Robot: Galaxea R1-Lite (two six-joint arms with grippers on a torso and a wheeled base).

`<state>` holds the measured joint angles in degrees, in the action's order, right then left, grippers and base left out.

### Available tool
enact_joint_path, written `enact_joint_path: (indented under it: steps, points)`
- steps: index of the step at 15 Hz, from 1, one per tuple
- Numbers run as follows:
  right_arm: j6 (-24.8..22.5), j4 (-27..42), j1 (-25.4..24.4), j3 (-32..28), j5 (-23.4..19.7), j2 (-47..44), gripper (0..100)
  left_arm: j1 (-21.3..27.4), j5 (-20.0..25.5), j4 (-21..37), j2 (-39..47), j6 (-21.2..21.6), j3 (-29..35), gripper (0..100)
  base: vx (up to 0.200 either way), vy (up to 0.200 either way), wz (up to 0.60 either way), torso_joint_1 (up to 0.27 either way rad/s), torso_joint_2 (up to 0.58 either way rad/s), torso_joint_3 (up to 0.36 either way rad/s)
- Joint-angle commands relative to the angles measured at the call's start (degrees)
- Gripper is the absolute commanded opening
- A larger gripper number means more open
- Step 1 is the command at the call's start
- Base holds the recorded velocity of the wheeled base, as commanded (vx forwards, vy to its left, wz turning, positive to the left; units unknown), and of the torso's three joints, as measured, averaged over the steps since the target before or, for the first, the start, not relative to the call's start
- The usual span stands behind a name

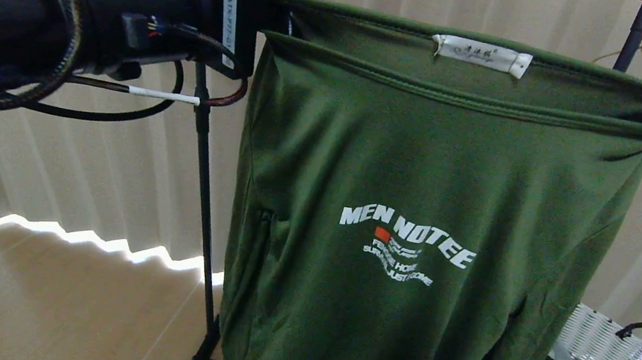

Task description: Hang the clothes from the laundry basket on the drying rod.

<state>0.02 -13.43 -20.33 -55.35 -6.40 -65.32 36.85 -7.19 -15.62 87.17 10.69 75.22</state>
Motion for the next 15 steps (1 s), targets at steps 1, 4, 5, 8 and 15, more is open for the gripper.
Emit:
enact_joint_path:
  steps: [1,4,5,8,15]
  points:
    - [-0.02,-0.1,-0.06,1.56,-0.28,1.51,0,-0.03,-1.77,-2.14,3.7,-0.76,-1.83,0,0.0,0.0,0.0,0.0,0.0,0.0]
    - [-0.11,-0.01,-0.06,1.64,-0.28,1.42,0,-0.03,-2.3,-3.9,3.7,-0.94,-2.35,0,0.0,0.0,0.0,0.0,0.0,0.0]
    - [-0.11,-0.19,0.03,1.64,-0.19,1.24,0,-0.03,-2.3,-3.81,3.62,-0.85,-2.53,0,0.0,0.0,0.0,0.0,0.0,0.0]
    - [-0.2,-0.1,0.12,1.56,-0.19,1.07,0,-0.03,-2.3,-3.9,2.47,-1.02,-4.82,0,0.0,0.0,0.0,0.0,0.0,0.0]
    - [-0.2,-0.45,0.21,1.12,-0.19,0.1,0,-0.38,-2.12,-3.98,0.1,-0.85,-7.19,0,0.0,0.0,0.0,0.0,0.0,0.0]
